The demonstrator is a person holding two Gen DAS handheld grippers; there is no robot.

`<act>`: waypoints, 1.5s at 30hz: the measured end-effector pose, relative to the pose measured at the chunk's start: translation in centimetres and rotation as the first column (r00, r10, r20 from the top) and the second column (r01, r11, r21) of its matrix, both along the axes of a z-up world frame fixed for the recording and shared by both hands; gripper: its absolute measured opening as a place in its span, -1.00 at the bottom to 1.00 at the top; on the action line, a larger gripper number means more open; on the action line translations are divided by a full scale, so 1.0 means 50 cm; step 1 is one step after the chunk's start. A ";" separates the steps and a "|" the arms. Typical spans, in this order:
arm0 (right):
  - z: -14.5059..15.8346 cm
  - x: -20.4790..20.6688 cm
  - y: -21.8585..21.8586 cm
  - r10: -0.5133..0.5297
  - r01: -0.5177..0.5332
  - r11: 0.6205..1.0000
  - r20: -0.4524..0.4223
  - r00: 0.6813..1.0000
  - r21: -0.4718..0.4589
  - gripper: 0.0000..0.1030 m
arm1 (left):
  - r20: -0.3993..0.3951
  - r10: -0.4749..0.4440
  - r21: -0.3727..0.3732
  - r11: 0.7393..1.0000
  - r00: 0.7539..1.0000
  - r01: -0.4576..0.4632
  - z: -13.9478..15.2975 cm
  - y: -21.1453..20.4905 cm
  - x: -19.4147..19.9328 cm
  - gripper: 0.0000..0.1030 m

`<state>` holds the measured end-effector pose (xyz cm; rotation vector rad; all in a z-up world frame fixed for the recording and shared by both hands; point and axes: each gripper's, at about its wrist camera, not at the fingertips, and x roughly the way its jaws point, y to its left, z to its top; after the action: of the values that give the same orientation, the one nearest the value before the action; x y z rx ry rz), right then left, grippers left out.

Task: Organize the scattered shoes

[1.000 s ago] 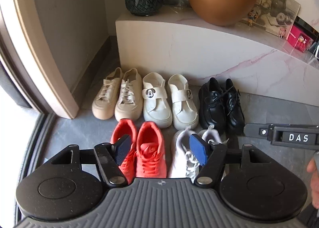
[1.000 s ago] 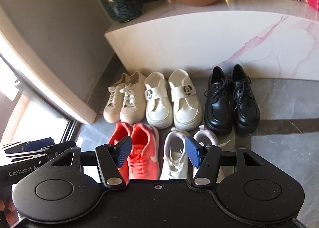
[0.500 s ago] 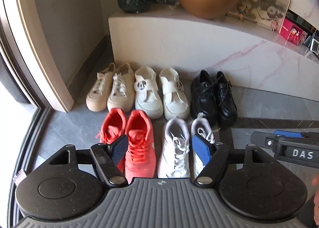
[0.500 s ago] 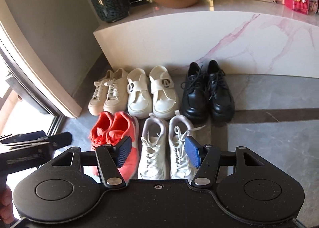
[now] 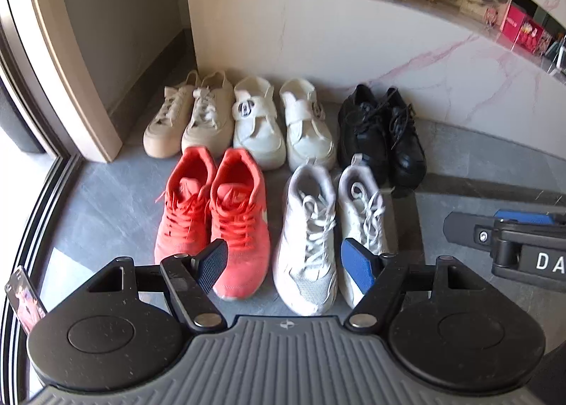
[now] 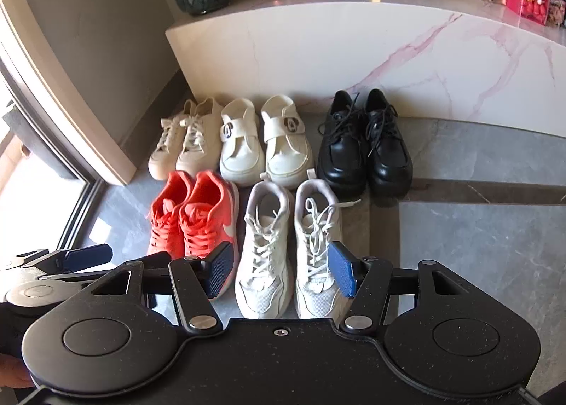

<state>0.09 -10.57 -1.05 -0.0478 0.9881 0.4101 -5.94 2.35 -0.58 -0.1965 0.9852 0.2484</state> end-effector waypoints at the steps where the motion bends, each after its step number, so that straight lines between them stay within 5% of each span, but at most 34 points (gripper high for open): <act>1: -0.002 -0.002 0.003 0.006 -0.006 1.000 -0.002 1.000 -0.005 0.12 | 0.000 0.002 0.000 1.000 1.000 -0.002 0.000 0.001 -0.001 0.36; 45: 0.002 0.000 -0.003 0.018 -0.018 1.000 -0.039 0.999 0.009 0.12 | 0.036 0.012 0.050 0.999 0.999 -0.014 0.018 0.006 -0.011 0.35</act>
<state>0.08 -10.74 -0.95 -0.0413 1.0253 0.4333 -6.50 2.66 0.29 -0.1613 0.9420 0.2806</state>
